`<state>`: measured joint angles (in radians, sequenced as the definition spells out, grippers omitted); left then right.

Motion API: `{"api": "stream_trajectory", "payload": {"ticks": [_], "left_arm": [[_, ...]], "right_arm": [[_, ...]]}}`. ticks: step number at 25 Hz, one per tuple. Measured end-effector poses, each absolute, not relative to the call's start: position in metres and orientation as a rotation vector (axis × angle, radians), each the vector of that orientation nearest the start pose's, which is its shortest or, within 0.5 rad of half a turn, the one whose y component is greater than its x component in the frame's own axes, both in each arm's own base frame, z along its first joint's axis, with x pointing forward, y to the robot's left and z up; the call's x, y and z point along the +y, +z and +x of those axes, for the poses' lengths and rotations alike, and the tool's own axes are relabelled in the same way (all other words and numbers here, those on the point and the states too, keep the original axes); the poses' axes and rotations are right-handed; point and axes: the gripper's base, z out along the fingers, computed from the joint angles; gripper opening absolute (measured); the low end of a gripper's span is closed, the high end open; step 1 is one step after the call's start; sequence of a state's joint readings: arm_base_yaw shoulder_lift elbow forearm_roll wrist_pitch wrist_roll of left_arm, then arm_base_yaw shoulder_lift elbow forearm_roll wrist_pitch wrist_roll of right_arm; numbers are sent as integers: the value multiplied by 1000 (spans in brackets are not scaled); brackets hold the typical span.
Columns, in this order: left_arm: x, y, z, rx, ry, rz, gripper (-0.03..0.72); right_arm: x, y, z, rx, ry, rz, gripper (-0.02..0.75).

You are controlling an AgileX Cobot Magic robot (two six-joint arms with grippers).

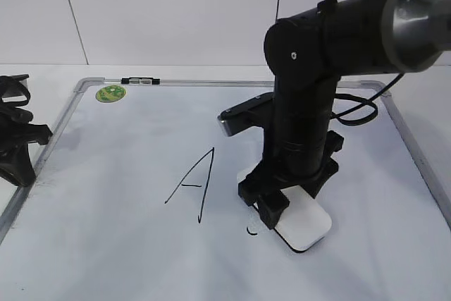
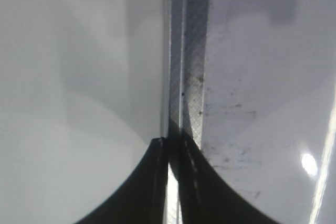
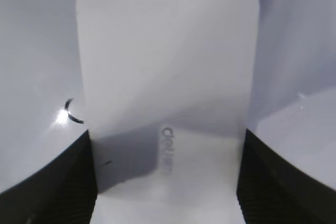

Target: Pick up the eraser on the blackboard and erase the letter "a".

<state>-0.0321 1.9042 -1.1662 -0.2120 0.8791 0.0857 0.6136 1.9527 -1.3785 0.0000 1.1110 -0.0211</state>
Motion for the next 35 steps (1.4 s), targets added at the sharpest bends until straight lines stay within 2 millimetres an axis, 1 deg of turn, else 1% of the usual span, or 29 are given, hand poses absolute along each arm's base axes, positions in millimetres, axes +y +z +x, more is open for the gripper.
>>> {"api": "stream_trajectory", "payload": {"ticks": [2, 5, 19, 30, 35], "left_arm": [[-26, 153, 346, 3086, -255, -22, 34], [-26, 153, 346, 3086, -255, -22, 34], [-26, 153, 346, 3086, -255, -22, 35], [-26, 153, 346, 3086, -255, -22, 38], [-26, 153, 346, 3086, -255, -22, 38]], "right_arm": [[214, 176, 303, 3031, -16, -1002, 559], [214, 175, 303, 3041, -9, -1012, 559], [216, 175, 302, 3056, 56, -1042, 559], [240, 174, 282, 3032, 62, -1173, 559], [247, 175, 275, 3033, 70, -1209, 559]]}}
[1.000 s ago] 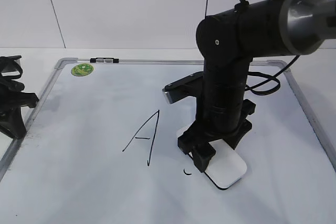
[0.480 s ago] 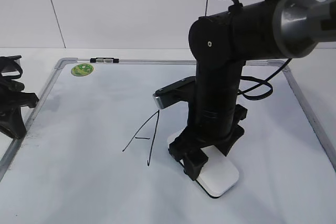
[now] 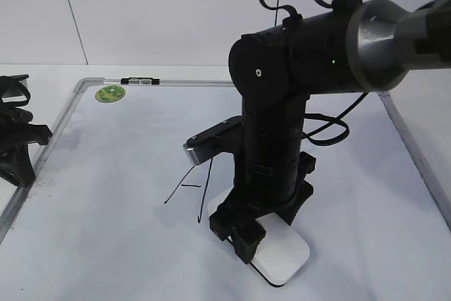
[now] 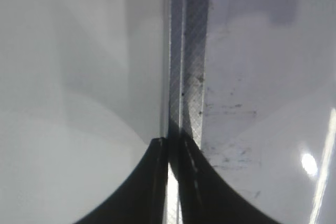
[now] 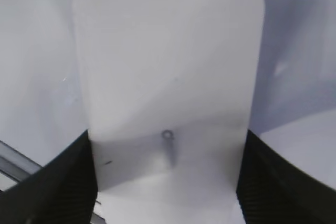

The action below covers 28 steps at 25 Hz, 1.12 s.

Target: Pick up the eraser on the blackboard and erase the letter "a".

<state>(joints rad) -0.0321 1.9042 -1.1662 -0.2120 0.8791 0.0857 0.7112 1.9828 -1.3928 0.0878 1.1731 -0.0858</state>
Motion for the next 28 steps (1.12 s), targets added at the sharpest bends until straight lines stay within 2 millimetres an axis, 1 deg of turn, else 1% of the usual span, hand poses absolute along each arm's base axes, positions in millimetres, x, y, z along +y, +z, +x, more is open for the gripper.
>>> {"api": "stream_trajectory", "payload": {"ticks": [9, 18, 23, 26, 28], "left_arm": [[-26, 153, 346, 3086, -255, -22, 38], [-26, 153, 346, 3086, -255, -22, 43], [-26, 153, 346, 3086, -255, -22, 44], [-26, 153, 346, 3086, -255, -22, 44], [-26, 153, 346, 3086, -255, -22, 44]], "right_arm": [[258, 175, 263, 3013, 84, -1279, 559], [264, 175, 258, 3023, 183, -1305, 559], [272, 176, 251, 2999, 198, -1359, 559], [277, 184, 251, 2976, 217, -1376, 559], [281, 202, 255, 2918, 240, -1363, 559]]}}
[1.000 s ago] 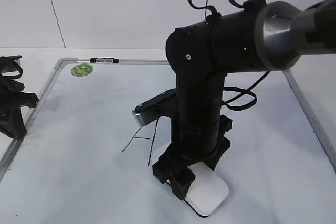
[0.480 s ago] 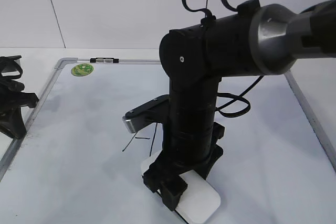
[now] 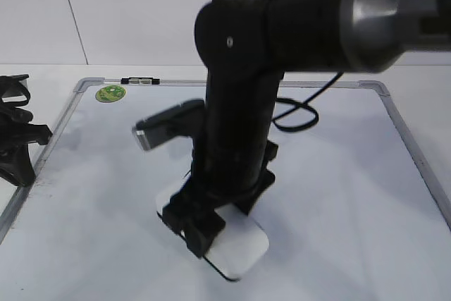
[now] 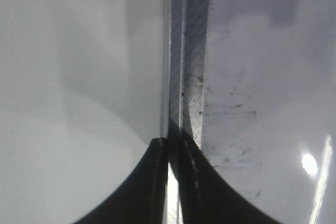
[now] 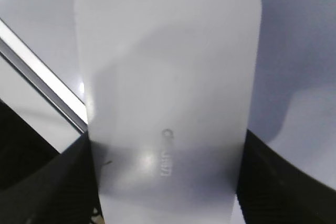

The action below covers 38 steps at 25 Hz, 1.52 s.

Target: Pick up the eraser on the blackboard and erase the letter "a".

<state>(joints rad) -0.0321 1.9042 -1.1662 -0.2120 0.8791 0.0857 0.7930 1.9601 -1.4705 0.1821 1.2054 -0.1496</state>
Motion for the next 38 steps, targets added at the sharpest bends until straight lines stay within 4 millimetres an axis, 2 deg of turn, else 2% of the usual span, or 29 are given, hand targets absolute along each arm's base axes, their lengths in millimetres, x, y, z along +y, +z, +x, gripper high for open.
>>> {"api": "stream_trajectory", "payload": {"ticks": [5, 8, 10, 13, 16, 23, 29, 31, 38], "left_arm": [[-26, 153, 346, 3086, -255, -22, 44], [-26, 153, 346, 3086, -255, -22, 44], [-26, 153, 346, 3086, -255, -22, 44], [-26, 153, 346, 3086, -255, -22, 46], [-26, 153, 346, 3086, -255, -22, 49], [-26, 153, 346, 3085, -255, -22, 52], [-26, 153, 346, 3085, -255, -22, 56], [-26, 153, 346, 3085, -255, -22, 56], [-26, 153, 346, 3085, -255, -22, 65]], "right_arm": [[281, 270, 268, 2723, 200, -1229, 559], [273, 294, 274, 2664, 91, -1099, 559], [266, 301, 278, 2647, -3, -1010, 559], [256, 304, 285, 2640, -110, -922, 559], [241, 305, 297, 2677, -128, -794, 559], [172, 324, 331, 2709, -159, -469, 559], [118, 333, 346, 2731, -184, -252, 559], [102, 332, 350, 2751, -180, -197, 559], [52, 300, 351, 2908, -91, -39, 559]]}}
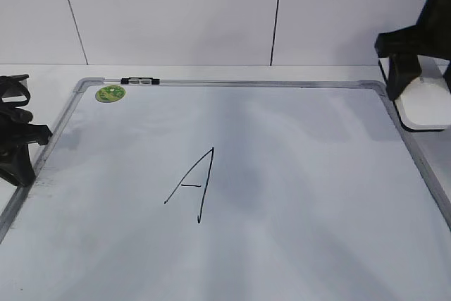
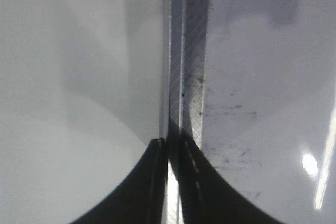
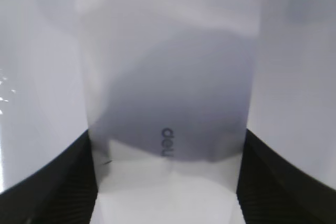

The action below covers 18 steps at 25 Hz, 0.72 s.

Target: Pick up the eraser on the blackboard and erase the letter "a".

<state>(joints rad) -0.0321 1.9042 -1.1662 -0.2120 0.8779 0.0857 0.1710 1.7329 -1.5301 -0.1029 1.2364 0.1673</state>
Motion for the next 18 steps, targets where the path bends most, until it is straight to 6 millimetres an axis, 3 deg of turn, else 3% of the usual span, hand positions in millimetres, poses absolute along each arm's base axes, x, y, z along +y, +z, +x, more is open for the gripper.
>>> {"api": "stream_trajectory", "payload": {"ticks": [4, 11, 18], "left_arm": [[-26, 153, 346, 3084, -254, -22, 68], [-26, 153, 346, 3082, -257, -25, 71], [-26, 153, 346, 3082, -257, -25, 71]], "right_arm": [[33, 287, 352, 2953, -79, 19, 559], [39, 244, 368, 3075, -17, -2, 559], [38, 213, 377, 3155, -28, 2, 559]]}}
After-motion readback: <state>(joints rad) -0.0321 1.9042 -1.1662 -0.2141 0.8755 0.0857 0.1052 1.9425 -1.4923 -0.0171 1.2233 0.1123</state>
